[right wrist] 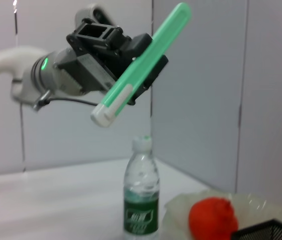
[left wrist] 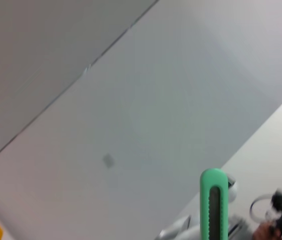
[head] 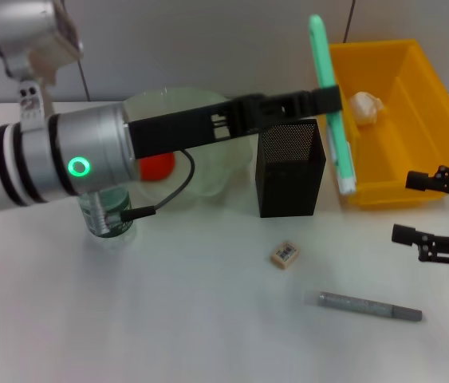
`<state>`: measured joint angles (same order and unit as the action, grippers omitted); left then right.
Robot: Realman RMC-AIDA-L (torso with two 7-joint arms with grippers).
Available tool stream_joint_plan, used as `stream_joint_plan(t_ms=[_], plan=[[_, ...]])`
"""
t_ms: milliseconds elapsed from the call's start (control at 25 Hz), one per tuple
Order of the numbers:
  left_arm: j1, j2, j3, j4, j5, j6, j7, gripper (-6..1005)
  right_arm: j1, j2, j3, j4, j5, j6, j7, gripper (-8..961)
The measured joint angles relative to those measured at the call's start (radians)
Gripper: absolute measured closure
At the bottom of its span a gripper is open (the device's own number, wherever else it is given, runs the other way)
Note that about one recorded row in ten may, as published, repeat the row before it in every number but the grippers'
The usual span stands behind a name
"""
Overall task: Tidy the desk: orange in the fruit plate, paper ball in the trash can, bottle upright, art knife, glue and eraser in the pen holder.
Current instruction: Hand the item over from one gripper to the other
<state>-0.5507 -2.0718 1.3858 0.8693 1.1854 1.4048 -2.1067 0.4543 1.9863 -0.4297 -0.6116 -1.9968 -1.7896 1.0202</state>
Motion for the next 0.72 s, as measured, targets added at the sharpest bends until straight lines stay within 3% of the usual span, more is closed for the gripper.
stream_joint_plan(t_ms=[240,360,720], plan=[[0.013,-0.004,0.024,-0.092,-0.129,0.036,0.103,740,-0.015,0.000,0.004,0.037,0.044,0.008,-0.032,127],[0.018,-0.005,0.083,-0.154,-0.224,0.046,0.180,738,-0.017,0.002,0.012,0.046,0.048,0.008,-0.037,127],[0.042,-0.008,0.207,-0.243,-0.434,0.041,0.383,731,-0.019,0.027,0.041,0.116,0.077,0.000,-0.108,126]])
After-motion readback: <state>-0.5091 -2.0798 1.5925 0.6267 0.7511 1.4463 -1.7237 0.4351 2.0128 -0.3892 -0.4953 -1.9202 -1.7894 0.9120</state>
